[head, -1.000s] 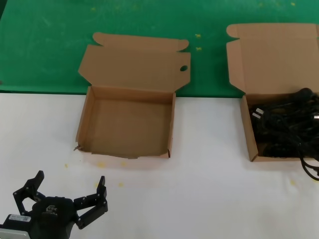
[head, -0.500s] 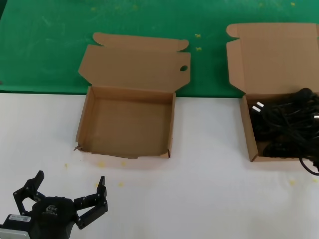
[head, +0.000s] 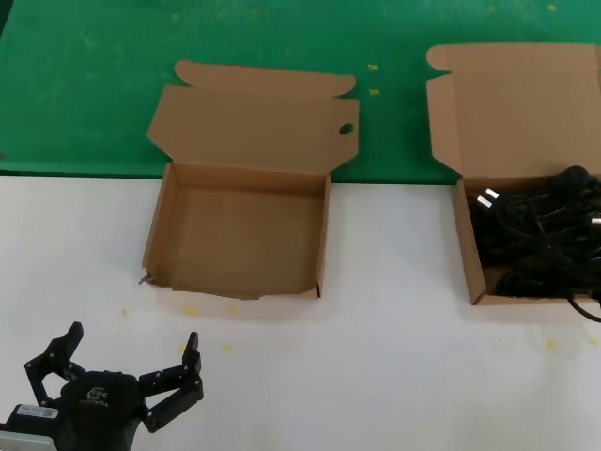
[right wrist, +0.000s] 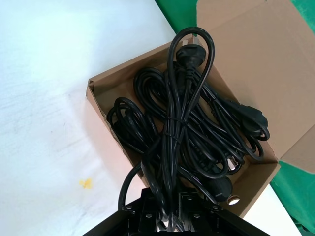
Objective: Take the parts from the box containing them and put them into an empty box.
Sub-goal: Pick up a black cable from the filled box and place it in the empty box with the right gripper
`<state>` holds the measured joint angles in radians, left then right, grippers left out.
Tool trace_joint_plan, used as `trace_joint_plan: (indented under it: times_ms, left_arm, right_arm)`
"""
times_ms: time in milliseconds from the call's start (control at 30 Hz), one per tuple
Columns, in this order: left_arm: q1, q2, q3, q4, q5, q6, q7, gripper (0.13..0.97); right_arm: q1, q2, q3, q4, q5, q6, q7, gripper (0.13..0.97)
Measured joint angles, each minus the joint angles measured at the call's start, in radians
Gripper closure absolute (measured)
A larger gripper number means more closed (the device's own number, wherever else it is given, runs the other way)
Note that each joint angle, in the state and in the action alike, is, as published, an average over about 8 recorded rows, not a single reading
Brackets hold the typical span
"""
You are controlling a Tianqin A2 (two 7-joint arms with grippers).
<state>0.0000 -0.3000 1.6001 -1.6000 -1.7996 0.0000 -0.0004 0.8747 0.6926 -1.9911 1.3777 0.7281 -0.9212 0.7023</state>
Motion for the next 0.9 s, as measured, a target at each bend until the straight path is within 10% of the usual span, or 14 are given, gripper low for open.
trace_joint_plan:
  times_ms: [900]
  left_arm:
    - [0.0,0.0,0.0,0.0,0.0,0.0,0.0,0.132]
  right_arm:
    - [-0.049,-0.086,0.191,0.39,-0.153,-0.222,0.072,0.909]
